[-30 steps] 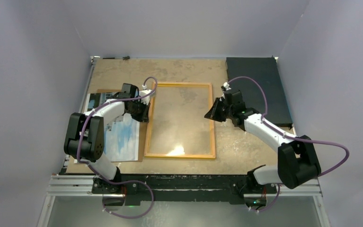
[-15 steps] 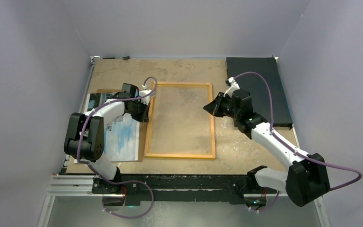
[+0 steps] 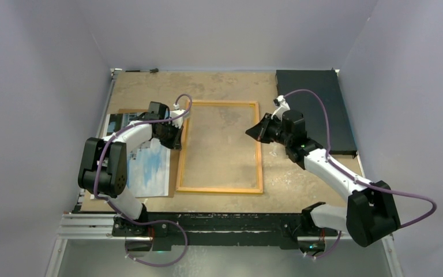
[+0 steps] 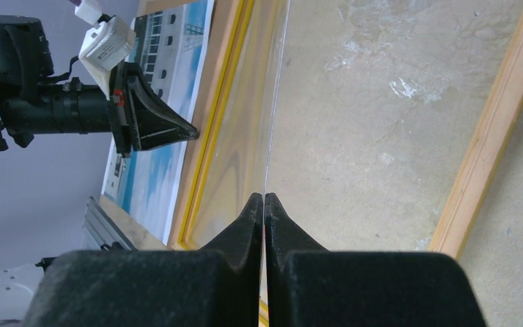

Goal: Put the photo into the frame
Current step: Place the photo frame item in the photo frame.

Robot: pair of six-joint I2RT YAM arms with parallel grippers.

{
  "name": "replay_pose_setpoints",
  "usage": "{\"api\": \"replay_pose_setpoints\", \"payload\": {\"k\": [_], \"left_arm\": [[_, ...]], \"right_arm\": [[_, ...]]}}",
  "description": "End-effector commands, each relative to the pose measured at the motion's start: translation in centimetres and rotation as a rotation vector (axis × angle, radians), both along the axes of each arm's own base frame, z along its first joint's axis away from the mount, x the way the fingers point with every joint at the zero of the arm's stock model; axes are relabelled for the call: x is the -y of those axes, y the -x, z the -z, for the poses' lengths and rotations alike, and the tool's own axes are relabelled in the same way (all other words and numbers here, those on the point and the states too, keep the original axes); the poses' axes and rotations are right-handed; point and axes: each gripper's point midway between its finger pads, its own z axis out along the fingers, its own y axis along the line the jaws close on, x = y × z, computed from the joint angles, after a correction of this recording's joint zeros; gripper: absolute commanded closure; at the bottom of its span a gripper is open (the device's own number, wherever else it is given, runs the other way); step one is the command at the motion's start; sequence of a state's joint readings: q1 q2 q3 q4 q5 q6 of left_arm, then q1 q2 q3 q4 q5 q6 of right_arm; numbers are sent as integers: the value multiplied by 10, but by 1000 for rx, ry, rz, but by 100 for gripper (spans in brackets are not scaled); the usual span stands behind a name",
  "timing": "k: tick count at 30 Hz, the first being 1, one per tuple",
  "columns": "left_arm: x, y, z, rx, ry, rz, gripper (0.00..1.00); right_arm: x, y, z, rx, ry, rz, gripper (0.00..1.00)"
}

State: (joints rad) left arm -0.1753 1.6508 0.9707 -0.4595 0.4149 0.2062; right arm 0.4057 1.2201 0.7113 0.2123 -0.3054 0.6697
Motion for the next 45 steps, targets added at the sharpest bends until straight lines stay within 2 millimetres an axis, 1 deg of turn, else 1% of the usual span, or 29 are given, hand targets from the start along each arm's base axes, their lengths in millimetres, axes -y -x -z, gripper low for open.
{"api": "replay_pose_setpoints", "payload": {"k": [1, 5, 10, 16, 20, 25, 28, 30, 31, 36, 40, 42, 45], "left_arm": [[-8, 12, 3, -39, -43, 26, 100], [-9, 12, 4, -44, -47, 27, 100], [-7, 12, 4, -46, -37, 25, 100], [-5, 13, 4, -48, -29, 40, 100], [-3, 14, 4, -48, -19, 49, 100], [-1, 14, 2, -41, -4, 56, 100], [-1, 15, 3, -42, -5, 58, 100], [-2, 16, 4, -44, -6, 60, 100], [-1, 16, 4, -42, -4, 64, 100], [-1, 16, 6, -43, -3, 65, 100], [-2, 16, 6, -42, -5, 62, 100], [-1, 16, 5, -40, -4, 60, 100], [-1, 15, 5, -41, -1, 59, 100]], "right_arm": [[-10, -3, -18, 75, -38, -47, 100], [-16, -2, -26, 88, -74, -76, 100], [-23, 4, -24, 60, -159, -84, 100], [-26, 8, -24, 63, -201, -98, 100], [-29, 8, -20, 22, -230, -95, 100], [-32, 9, -30, -13, -311, -77, 100], [-31, 10, -39, -22, -372, -51, 100], [-31, 14, -43, -31, -428, -36, 100], [-32, 16, -49, -16, -449, -38, 100], [-30, 19, -50, -16, -447, -24, 100], [-30, 23, -59, 28, -466, -48, 100], [-30, 23, -60, 38, -462, -48, 100], [-28, 23, -54, 29, -448, -34, 100]]}}
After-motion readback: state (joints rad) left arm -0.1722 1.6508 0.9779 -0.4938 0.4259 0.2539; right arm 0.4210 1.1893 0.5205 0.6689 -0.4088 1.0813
